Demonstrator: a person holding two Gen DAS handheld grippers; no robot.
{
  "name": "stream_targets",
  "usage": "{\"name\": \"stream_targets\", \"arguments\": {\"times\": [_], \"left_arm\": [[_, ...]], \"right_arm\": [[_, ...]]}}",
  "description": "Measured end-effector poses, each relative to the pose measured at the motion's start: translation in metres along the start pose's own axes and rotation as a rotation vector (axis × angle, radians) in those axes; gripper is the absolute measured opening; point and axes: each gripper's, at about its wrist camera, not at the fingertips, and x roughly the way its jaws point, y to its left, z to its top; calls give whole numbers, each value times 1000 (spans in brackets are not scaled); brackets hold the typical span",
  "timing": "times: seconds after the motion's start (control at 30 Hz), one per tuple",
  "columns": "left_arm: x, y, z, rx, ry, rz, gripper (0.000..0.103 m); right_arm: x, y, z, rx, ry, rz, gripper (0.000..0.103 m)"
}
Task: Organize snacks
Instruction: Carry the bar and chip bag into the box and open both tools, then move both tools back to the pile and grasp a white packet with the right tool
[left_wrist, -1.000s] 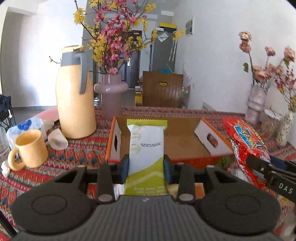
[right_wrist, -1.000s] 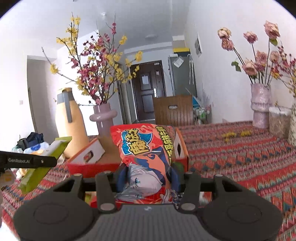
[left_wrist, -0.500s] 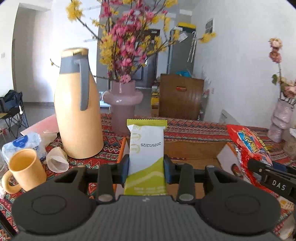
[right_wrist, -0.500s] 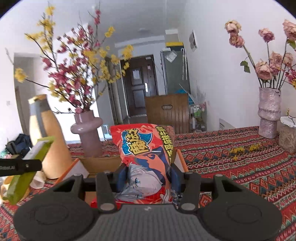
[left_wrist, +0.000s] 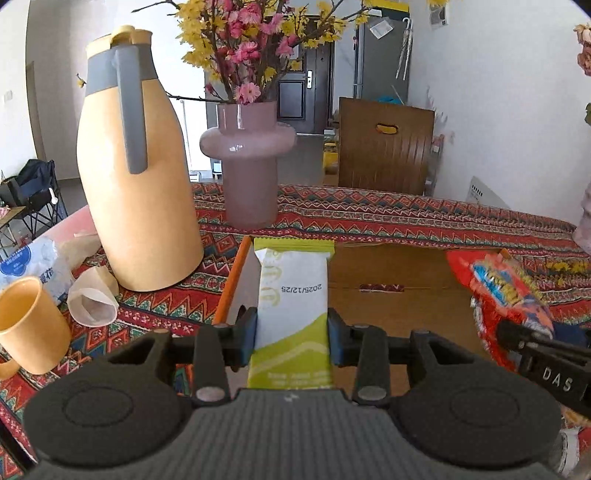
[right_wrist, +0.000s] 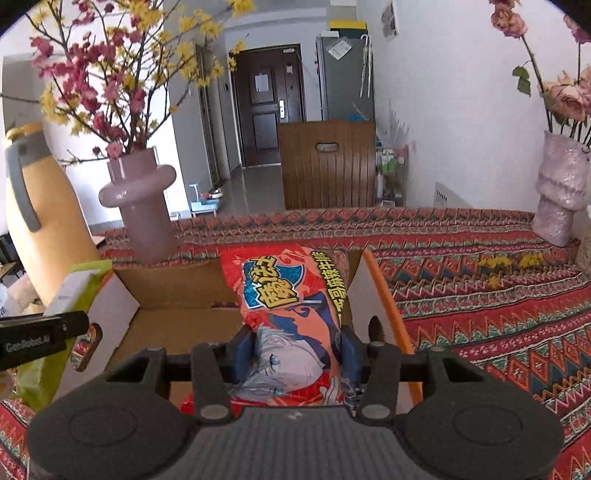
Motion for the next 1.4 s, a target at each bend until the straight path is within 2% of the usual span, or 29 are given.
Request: {"name": "stream_targets", "arguments": {"times": [0.03,0.1,0.13,0.17,0.2,0.23,0.27,0.3,0.57,0.73,1.0,1.27,1.4], "left_arm": [[0,1,0,-6,-3,0,43],[-4,6,-1,-26,-8,-6,65],[-8,8,-1,-36,-19,-6,87],[-12,9,-2,-40,-38,2,102],[-17,10,-3,-39,-66,9,103],[-21,10,-4,-33,-81,10,103],[-24,11,-4,-29,-84,2,103],[-26,12,-5,-32,-85,-3,103],[-48,20,-13,-36,-106,-16,103],[-70,29,-32,-8,-127,-38,103],[-101,54,-75,-14,-147,-77,103],[-113,69,-128,31,-151,-59,103],[-108,75,-146,20,-149,-52,103]], "right_arm": [[1,0,-1,-3,8,3,48],[-1,-1,-3,-4,12,6,50],[-3,-2,-4,-5,10,5,52],[-6,-4,-5,-3,1,6,61],[-9,-5,-5,-1,-8,5,69],[-13,-6,-5,1,-18,5,88],[-16,-8,-5,1,-30,7,101],[-20,-8,-5,0,-42,9,103],[-38,-10,-10,-1,-63,11,103],[-63,-13,-22,-4,-96,32,103],[-113,-29,-61,-12,-154,62,103],[-152,-46,-103,-1,-186,54,103],[-162,-53,-128,6,-191,45,103]]}}
